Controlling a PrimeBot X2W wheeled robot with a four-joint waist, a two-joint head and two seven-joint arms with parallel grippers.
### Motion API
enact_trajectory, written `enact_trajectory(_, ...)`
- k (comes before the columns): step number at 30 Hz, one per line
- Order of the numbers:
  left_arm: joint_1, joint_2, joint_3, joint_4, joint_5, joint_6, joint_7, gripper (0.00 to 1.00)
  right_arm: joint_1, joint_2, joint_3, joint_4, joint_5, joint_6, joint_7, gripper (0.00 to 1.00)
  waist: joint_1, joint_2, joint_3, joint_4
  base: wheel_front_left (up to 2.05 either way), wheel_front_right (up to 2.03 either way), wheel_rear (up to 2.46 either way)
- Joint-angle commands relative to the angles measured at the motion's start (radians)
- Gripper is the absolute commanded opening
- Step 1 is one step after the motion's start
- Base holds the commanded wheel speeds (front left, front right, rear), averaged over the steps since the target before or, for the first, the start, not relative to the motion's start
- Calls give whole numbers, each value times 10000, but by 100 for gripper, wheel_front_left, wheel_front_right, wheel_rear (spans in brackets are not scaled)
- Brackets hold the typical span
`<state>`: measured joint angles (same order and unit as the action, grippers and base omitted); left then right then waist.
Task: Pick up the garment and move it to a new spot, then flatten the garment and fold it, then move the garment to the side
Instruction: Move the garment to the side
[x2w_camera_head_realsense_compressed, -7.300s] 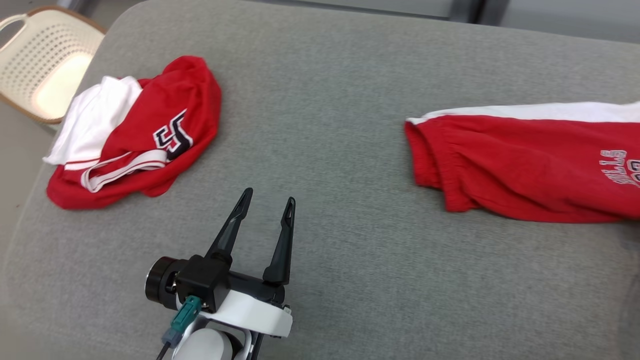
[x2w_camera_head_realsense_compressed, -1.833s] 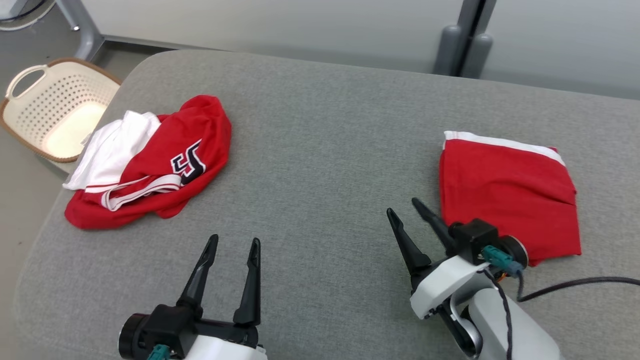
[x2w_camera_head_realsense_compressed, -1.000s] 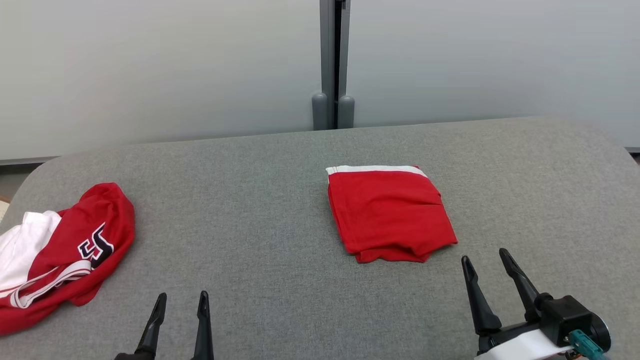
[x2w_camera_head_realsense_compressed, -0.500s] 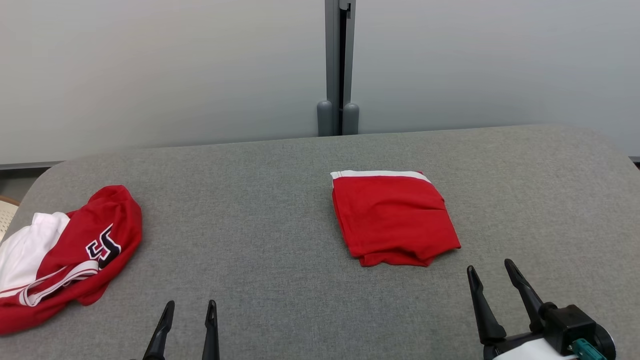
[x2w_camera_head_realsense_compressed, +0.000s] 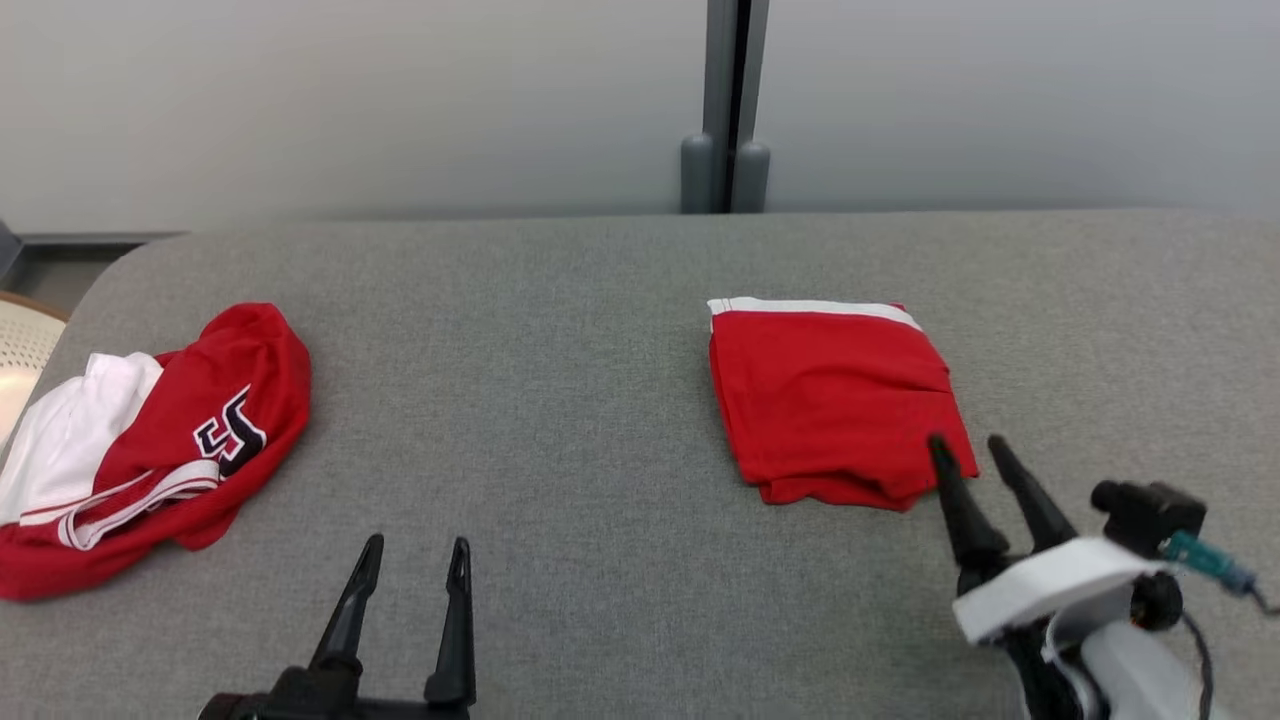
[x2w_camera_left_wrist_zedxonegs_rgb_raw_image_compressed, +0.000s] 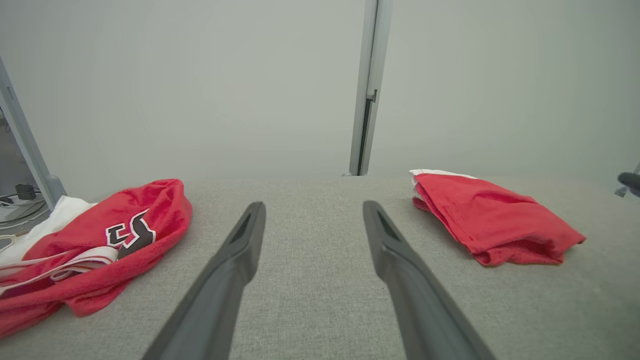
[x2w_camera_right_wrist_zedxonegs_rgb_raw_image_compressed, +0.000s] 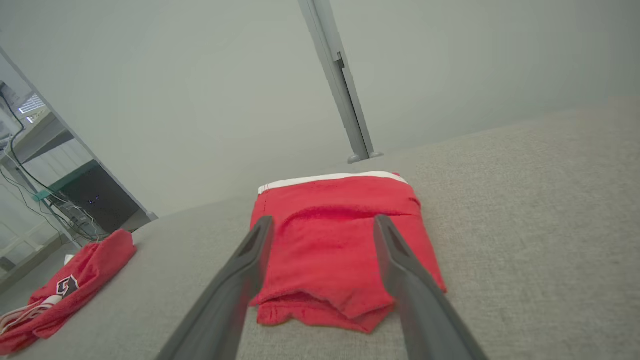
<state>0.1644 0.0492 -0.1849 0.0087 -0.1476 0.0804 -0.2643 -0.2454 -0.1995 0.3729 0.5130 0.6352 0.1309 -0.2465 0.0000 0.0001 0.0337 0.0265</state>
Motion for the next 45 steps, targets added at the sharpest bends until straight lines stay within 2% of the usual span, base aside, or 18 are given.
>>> enact_trajectory(1, -472, 30, -123, -144, -41, 9, 0, 100, -790, -507, 144, 99, 1145, -5, 421, 100, 0, -1, 858, 444, 0, 0, 0)
enact_trajectory(5, -1086, 30, -503, -328, -125, -1, 0, 100, -1946, -1744, 410, 137, 3482, -5, 1815, 100, 0, -1, 1709, 846, 0, 0, 0)
enact_trajectory(6, -1086, 30, -503, -328, -125, -1, 0, 100, -1946, -1744, 410, 137, 3482, -5, 1815, 100, 0, -1, 1709, 846, 0, 0, 0)
enact_trajectory(10, -1543, 33, -796, -393, -252, 96, 2, 100, -2652, -2739, 553, 347, 4996, -3, 3261, 100, 0, -1, 2349, 1155, 0, 0, 0)
enact_trajectory(13, -1829, 30, -954, -406, -315, 111, 0, 100, -2980, -3239, 805, 404, 5588, -3, 4121, 100, 0, -1, 2724, 1310, 0, 0, 0)
enact_trajectory(17, -2089, 31, -1117, -356, -223, 151, 1, 100, -3238, -3559, 1232, 653, 5826, -5, 4529, 100, 0, -1, 3061, 1437, 0, 0, 0)
enact_trajectory(18, -2149, 31, -1136, -342, -206, 157, 2, 100, -3298, -3600, 1307, 722, 5890, -5, 4555, 82, 0, -1, 3105, 1452, 0, 0, 0)
enact_trajectory(19, -2208, 30, -1152, -333, -197, 171, 1, 100, -3343, -3629, 1386, 765, 5934, -5, 4545, 44, 0, -1, 3140, 1460, 0, 0, 0)
enact_trajectory(20, -2248, 31, -1155, -329, -193, 173, 1, 100, -3337, -3636, 1486, 778, 5977, -6, 4538, 13, 0, -1, 3174, 1461, 0, 0, 0)
enact_trajectory(21, -2274, 31, -1151, -325, -187, 178, 2, 100, -3320, -3675, 1575, 760, 6013, -5, 4520, 0, 0, -1, 3207, 1452, 0, 0, 0)
enact_trajectory(24, -2384, 31, -1065, -423, -164, 190, 2, 100, -3460, -4020, 1742, 532, 6043, -6, 4271, 0, 0, -1, 3357, 1318, 0, 0, 0)
enact_trajectory(32, -2903, 31, -987, -1096, 276, -126, 2, 100, -4245, -5897, 2366, -45, 4815, -12, 3416, 0, 0, -1, 4290, 485, 0, 0, 0)
enact_trajectory(39, -3639, 33, -1002, -1859, 617, -541, 1, 100, -5158, -7442, 2125, 42, 3854, -12, 2691, 0, 0, -1, 5374, -186, 0, 0, 0)
enact_trajectory(45, -3981, 58, -1022, -2293, 1003, -892, 2, 100, -5938, -8148, 1901, 442, 3117, -13, 2203, 0, 0, -1, 5960, -529, 0, 0, 0)
